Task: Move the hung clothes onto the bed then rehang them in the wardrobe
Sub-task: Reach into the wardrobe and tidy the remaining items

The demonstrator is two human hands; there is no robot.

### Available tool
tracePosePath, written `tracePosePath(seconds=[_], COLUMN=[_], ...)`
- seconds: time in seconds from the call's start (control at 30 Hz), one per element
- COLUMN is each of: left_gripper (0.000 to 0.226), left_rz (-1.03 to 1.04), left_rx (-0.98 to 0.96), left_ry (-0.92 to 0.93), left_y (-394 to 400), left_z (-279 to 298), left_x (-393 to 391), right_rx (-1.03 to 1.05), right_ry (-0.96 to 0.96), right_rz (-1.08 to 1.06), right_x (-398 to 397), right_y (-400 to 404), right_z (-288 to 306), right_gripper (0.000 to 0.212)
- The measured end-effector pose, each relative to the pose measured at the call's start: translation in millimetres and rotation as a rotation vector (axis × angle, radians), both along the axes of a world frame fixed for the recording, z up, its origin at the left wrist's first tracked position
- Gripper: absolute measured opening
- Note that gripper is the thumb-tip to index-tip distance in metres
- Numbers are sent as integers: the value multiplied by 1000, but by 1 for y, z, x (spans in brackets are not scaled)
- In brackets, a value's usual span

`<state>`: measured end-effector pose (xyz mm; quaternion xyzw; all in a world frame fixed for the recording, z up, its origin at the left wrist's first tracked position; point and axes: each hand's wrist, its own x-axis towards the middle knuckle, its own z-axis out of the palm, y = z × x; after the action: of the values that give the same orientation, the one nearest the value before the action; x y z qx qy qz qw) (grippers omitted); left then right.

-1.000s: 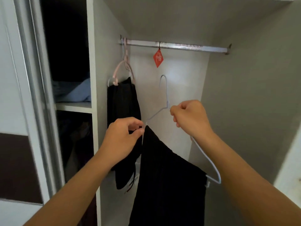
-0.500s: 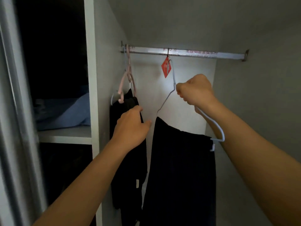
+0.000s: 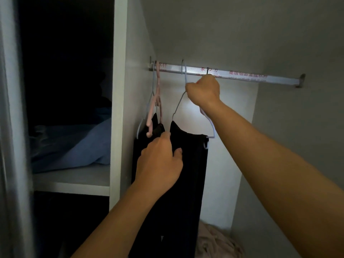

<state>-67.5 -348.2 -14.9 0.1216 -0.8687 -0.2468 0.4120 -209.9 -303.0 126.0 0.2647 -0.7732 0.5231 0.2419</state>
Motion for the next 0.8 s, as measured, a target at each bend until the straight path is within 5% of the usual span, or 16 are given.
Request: tracePosePath(seconds=[0.33,0.5,0.8], left_gripper=[28,33,32], left_rz=[47,67,114], left_rx=[-52,-48,-56], left_ry=[70,87,97], left_y=[-8,-10,-16], left_z=[15,17,15], left_x=[-5,-2,0], right_rx=[-21,-71,-194], right_ry=[33,-38,-171], right_rz=[32,88,184], right_x=[-12,-17,-26], right_y=[-42,-70,-89], right_z=[33,30,-2], right_gripper=[39,7,31])
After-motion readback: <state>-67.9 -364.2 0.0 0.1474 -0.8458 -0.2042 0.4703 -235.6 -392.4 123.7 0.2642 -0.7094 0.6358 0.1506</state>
